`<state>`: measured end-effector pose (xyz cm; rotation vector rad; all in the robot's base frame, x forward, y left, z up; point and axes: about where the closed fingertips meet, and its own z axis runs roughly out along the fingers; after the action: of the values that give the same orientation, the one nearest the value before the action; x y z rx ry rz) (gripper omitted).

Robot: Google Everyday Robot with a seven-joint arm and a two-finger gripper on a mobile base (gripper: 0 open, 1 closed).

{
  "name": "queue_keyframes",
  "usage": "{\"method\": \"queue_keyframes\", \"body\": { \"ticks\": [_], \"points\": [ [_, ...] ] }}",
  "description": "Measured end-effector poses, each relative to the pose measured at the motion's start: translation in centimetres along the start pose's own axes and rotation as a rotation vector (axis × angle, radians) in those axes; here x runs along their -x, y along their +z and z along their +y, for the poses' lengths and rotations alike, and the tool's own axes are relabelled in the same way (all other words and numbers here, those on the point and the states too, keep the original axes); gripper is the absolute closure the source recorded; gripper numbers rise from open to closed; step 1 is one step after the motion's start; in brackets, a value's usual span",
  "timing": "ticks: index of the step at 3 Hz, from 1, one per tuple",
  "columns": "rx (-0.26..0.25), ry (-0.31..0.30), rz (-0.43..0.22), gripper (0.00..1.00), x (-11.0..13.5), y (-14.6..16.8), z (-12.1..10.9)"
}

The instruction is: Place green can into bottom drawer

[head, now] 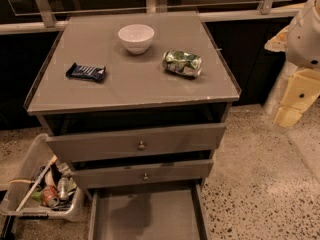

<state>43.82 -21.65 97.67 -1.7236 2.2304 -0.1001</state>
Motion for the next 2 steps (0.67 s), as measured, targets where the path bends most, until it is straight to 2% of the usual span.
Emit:
{"method": "queue_keyframes", "body": {
  "ticks": [1,2],
  "points": [
    [-0.001,0.000,0.000,0.00,0.0,0.0,0.0],
    [-0.008,-0.023,0.007,0.00,1.7,1.6,-1.8]
  ]
}}
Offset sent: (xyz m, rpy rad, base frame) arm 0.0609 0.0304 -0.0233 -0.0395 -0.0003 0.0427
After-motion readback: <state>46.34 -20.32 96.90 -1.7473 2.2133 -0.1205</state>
